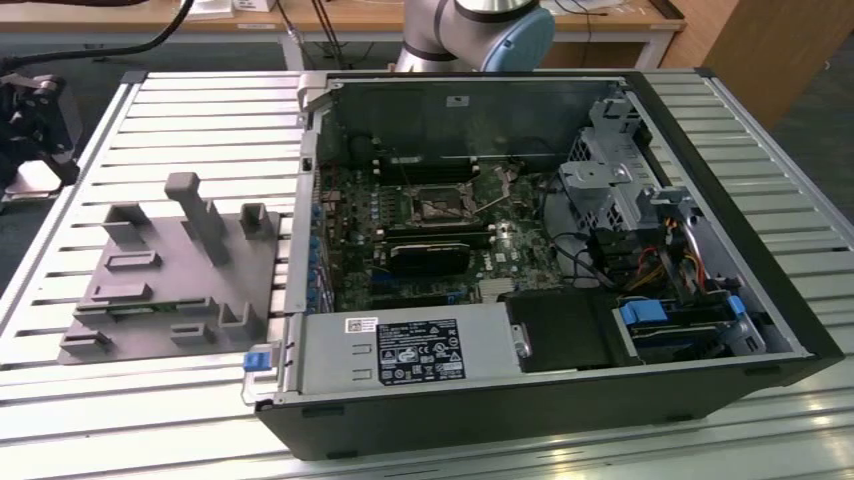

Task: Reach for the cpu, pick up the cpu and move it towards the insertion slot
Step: 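Pick up the cpu and move it towards the insertion slot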

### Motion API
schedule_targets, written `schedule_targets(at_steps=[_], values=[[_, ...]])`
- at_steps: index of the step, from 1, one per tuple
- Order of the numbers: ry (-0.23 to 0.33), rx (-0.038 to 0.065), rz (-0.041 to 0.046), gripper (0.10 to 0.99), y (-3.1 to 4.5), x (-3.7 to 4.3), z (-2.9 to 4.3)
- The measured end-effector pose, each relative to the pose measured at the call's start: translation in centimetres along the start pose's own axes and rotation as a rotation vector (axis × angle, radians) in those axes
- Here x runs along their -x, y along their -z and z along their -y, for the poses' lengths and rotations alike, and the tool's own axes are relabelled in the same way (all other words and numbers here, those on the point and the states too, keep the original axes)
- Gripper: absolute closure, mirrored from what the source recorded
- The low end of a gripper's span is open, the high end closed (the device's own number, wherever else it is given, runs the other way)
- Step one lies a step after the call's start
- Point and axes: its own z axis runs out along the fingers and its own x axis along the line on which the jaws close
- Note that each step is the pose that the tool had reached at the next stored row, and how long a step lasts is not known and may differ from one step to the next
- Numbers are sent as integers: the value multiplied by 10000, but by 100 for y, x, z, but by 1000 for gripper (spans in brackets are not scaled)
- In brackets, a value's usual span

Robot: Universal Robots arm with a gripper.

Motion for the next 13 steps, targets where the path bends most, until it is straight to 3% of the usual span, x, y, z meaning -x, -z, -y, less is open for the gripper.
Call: schedule_targets(at_steps=[13], values=[[0,35,1,541,323,0,-17]])
